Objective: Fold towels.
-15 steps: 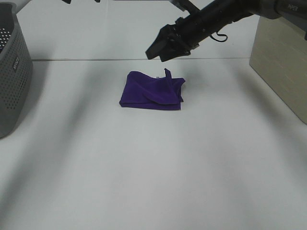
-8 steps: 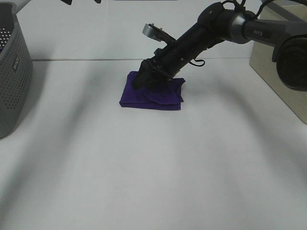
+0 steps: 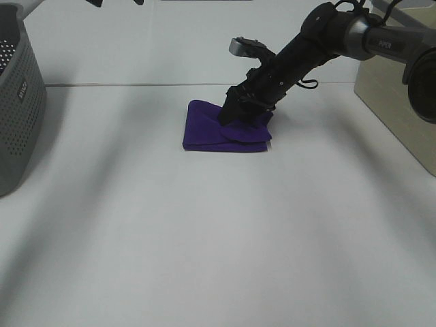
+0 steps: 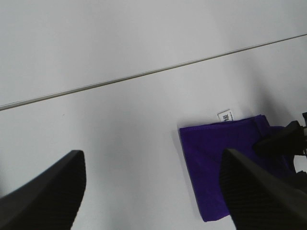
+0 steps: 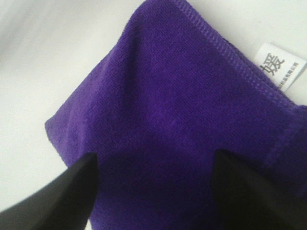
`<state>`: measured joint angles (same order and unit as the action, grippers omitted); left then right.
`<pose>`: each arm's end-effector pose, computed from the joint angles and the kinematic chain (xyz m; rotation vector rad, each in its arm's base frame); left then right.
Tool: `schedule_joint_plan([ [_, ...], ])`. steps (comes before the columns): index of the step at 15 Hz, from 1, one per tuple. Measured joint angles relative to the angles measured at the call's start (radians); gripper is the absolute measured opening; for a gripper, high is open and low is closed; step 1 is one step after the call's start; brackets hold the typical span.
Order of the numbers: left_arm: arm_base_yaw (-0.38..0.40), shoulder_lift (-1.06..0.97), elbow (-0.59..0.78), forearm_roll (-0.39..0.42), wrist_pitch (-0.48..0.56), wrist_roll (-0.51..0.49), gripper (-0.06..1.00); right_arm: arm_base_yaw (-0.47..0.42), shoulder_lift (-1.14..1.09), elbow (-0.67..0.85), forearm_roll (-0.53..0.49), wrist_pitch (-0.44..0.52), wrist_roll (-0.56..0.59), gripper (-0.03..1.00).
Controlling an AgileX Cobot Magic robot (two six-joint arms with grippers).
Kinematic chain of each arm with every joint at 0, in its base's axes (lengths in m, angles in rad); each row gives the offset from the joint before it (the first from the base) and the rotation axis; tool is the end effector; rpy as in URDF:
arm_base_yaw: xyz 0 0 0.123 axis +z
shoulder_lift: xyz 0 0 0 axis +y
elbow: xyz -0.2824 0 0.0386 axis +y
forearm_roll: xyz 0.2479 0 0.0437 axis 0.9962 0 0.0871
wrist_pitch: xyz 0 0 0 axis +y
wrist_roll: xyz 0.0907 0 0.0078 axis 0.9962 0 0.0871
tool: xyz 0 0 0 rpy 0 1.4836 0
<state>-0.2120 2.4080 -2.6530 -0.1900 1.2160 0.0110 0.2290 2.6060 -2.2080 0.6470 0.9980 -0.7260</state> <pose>0.5075 -0.1257 0.3169 0.2708 2.4438 -0.3358 0.5117 0.1667 0.1049 -0.8745 2.5209 0.6969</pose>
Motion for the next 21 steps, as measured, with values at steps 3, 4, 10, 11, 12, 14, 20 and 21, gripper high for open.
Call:
schedule_joint_plan([
  [3,0.0,0.0,0.0,-0.002,0.0,0.0,0.71,-0.019,0.003,0.0,-0.002,-0.034,0.002,0.68],
  [4,0.0,0.0,0.0,-0.002,0.0,0.0,0.71,-0.019,0.011,0.0,-0.003,-0.042,0.003,0.68],
  [10,0.0,0.0,0.0,-0.003,0.0,0.0,0.71,-0.019,-0.111,0.002,0.0,0.02,0.12,0.71],
  [11,0.0,0.0,0.0,-0.003,0.0,0.004,0.71,-0.019,-0.174,0.002,-0.005,0.024,0.155,0.74],
  [12,0.0,0.0,0.0,0.0,0.0,0.017,0.71,-0.019,-0.236,0.002,-0.042,0.039,0.209,0.77],
  [14,0.0,-0.008,0.0,0.055,0.0,0.026,0.76,-0.019,-0.349,0.002,-0.216,0.114,0.352,0.79],
  [20,0.034,-0.172,0.121,0.178,0.0,-0.011,0.87,-0.02,-0.631,0.111,-0.647,0.21,0.605,0.79],
  [21,0.034,-0.34,0.33,0.223,0.0,-0.039,0.88,-0.02,-0.816,0.294,-0.64,0.21,0.634,0.79],
])
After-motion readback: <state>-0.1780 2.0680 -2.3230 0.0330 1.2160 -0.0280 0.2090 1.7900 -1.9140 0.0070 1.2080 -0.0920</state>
